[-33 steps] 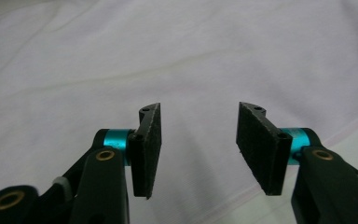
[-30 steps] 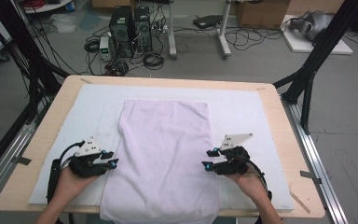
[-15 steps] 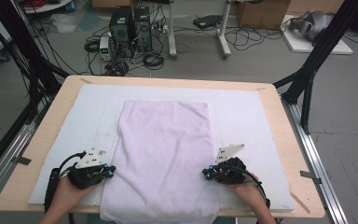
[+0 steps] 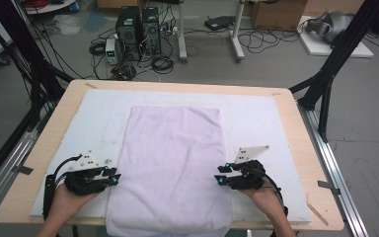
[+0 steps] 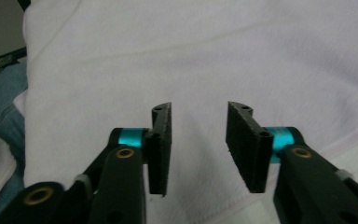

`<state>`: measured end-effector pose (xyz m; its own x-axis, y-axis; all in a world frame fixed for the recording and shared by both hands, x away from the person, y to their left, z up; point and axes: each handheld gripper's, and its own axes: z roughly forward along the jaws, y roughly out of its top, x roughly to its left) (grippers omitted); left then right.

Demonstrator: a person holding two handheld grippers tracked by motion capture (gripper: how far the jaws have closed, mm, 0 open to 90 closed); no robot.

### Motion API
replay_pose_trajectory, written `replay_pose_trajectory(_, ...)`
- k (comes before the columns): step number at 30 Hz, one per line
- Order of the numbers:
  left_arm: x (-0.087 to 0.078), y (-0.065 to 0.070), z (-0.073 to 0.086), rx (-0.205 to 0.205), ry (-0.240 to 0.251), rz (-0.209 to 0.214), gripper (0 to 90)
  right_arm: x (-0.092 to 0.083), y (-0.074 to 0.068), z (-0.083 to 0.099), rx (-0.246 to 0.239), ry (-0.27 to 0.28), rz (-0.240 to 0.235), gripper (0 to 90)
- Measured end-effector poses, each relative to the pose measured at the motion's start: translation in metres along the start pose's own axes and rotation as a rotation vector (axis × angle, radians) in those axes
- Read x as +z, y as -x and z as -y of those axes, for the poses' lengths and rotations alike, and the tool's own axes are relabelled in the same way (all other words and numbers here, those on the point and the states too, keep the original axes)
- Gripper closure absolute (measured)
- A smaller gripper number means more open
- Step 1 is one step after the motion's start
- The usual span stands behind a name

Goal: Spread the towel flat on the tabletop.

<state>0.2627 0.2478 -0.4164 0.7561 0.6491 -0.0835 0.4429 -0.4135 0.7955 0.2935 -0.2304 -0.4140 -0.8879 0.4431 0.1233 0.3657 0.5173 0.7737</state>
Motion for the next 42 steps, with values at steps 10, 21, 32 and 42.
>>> replay_pose_trajectory(10, 0.009, -0.001, -0.029, 0.013, 0.062, 0.029, 49.3, 0.002, 0.011, -0.029, 0.008, 0.072, 0.054, 37.0)
replay_pose_trajectory(21, 0.015, 0.004, -0.049, 0.050, 0.068, 0.047, 45.3, 0.001, 0.010, -0.042, -0.011, 0.084, 0.068, 32.3)
replay_pose_trajectory(32, 0.016, 0.004, -0.049, 0.050, 0.060, 0.046, 43.7, 0.001, 0.011, -0.043, -0.017, 0.072, 0.071, 31.1)
replay_pose_trajectory(42, 0.020, 0.001, -0.052, 0.049, 0.069, 0.045, 43.2, 0.000, 0.009, -0.049, -0.032, 0.062, 0.078, 30.4)
